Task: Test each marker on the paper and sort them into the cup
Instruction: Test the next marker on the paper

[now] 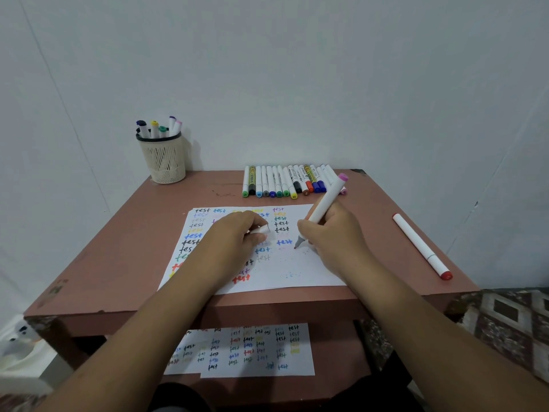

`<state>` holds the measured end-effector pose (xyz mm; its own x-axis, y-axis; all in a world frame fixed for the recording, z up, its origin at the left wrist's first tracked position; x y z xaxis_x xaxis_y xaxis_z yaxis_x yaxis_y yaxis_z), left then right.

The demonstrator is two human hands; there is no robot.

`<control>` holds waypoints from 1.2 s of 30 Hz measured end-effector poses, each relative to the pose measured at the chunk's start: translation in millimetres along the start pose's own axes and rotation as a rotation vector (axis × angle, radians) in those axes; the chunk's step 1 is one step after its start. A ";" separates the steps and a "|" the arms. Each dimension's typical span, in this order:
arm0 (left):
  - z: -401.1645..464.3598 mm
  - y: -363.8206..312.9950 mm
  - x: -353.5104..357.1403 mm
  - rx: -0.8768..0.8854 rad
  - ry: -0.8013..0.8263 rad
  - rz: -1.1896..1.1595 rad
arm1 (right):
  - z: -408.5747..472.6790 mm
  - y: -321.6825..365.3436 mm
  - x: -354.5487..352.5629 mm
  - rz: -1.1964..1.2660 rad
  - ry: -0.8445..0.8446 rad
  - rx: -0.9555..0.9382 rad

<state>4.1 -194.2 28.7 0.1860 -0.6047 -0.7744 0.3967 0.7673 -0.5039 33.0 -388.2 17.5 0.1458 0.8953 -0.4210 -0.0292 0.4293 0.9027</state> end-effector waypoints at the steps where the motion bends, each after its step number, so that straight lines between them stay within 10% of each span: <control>1: -0.1 0.2 0.0 0.002 0.001 0.001 | 0.5 -1.2 -0.1 0.001 0.003 0.005; 11: -1.4 0.3 0.7 0.034 0.003 0.002 | 2.7 -2.3 -2.4 -0.003 -0.059 -0.015; 19: -1.8 -0.1 -1.0 0.026 -0.016 -0.066 | -10.2 13.8 -3.4 0.578 0.147 -0.075; 36: -8.6 -9.7 -3.8 0.192 -0.003 -0.128 | -18.9 22.4 13.6 0.399 0.310 -0.153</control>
<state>-8.2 -197.5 33.3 0.1254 -0.6950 -0.7080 0.5810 0.6299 -0.5154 15.6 -364.1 30.3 -0.2043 0.9760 -0.0749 -0.1700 0.0400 0.9846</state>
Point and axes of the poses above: each hand's wrist, its own z-axis towards the middle knuckle, its own x-axis out of the palm, y = z × x, the point moved 8 cm from there along z, towards the middle knuckle, and after that the axes turned 8 degrees about x, right-handed, at the moved point
